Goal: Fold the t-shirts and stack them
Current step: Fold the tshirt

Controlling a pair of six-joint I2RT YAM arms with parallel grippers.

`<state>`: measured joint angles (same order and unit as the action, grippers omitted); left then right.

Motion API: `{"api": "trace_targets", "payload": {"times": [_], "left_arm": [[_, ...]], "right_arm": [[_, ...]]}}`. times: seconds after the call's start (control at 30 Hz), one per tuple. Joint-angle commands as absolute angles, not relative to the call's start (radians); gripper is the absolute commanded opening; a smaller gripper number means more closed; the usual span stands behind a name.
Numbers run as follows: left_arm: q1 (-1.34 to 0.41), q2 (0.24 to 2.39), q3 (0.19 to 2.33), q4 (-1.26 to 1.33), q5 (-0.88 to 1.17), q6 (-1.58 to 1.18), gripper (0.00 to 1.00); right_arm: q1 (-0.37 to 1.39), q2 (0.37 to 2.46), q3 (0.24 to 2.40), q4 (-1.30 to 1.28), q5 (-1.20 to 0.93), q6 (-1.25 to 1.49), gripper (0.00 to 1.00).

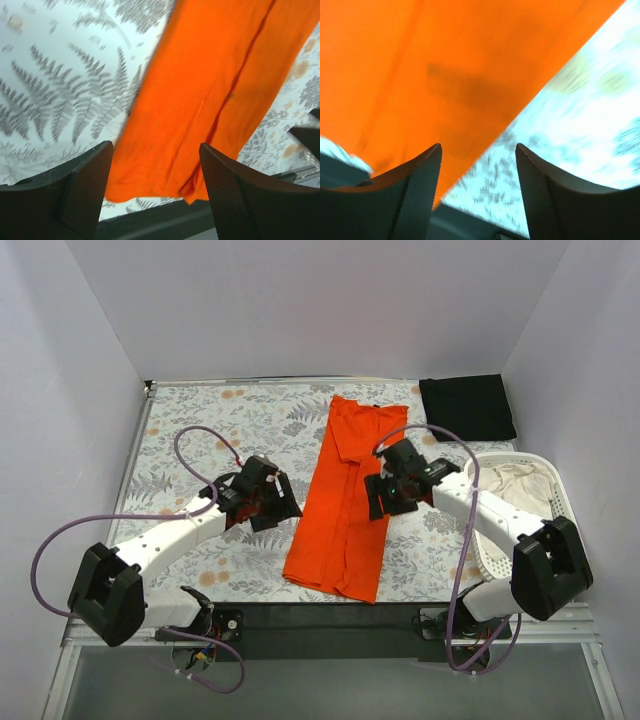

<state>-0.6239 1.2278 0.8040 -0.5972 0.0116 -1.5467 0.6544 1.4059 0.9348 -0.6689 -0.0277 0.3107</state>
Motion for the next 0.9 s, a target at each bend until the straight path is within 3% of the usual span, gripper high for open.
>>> {"api": "trace_targets", "payload": {"times": [0.0, 0.13, 0.23, 0.37, 0.43, 0.63, 0.87], "left_arm": [[-0.623, 1.302, 0.92, -0.507, -0.02, -1.497, 0.65], [-0.62, 1.481, 1.092, -0.43, -0.037, -1.433, 0.62], [-0.609, 1.658, 1.271, -0.407, -0.043, -1.378, 0.56], [-0.591, 1.865, 1.485, -0.373, -0.038, -1.324, 0.38], [-0.581, 1.966, 1.583, -0.351, -0.023, -1.292, 0.34], [-0.569, 2.176, 1.748, -0.293, -0.005, -1.21, 0.34], [-0.546, 2.325, 1.795, -0.235, -0.002, -1.203, 0.36]], "right_arm": [[0.502, 1.385, 1.041, -0.551, 0.013, 0.272, 0.59], [0.368, 1.456, 1.1, -0.419, -0.093, 0.271, 0.62], [0.304, 1.52, 1.117, -0.299, -0.147, 0.316, 0.56], [0.235, 1.598, 1.117, -0.151, -0.213, 0.36, 0.35], [0.221, 1.653, 1.144, -0.12, -0.228, 0.367, 0.32], [0.204, 1.801, 1.19, -0.058, -0.27, 0.376, 0.31], [0.19, 1.916, 1.23, -0.031, -0.275, 0.371, 0.3]]}}
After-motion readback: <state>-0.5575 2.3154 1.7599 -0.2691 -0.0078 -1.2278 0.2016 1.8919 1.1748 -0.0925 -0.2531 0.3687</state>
